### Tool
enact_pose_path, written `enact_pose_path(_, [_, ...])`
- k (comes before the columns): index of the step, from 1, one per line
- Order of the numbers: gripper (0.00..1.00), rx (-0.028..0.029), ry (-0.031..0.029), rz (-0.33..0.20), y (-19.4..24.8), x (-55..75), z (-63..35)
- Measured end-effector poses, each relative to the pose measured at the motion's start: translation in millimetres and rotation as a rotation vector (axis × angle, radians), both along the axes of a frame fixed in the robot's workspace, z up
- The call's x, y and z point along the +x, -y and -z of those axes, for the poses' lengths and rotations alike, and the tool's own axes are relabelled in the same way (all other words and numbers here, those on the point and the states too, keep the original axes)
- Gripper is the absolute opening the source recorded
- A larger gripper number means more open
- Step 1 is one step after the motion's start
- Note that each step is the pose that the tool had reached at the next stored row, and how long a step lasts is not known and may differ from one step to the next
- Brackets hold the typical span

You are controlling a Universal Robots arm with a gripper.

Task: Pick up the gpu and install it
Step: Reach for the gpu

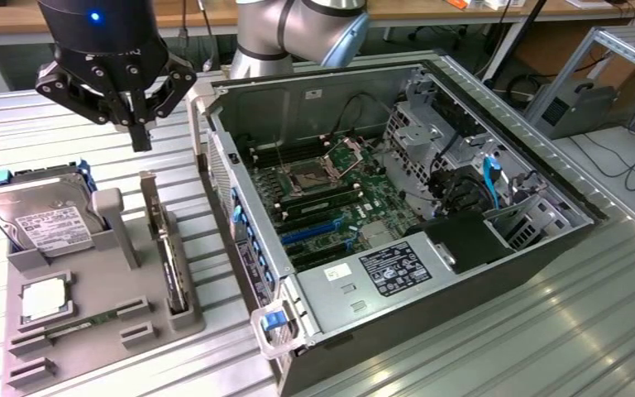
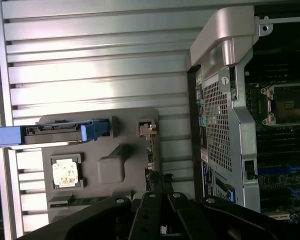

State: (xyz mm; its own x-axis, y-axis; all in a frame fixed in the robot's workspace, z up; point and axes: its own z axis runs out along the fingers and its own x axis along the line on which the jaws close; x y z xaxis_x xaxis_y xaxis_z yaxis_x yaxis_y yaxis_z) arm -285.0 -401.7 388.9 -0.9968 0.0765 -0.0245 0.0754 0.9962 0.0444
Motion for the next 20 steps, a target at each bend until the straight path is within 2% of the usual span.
enact_pose_path(20, [0.11, 0.0, 0.0, 0.0, 20.4, -0.5, 0.0])
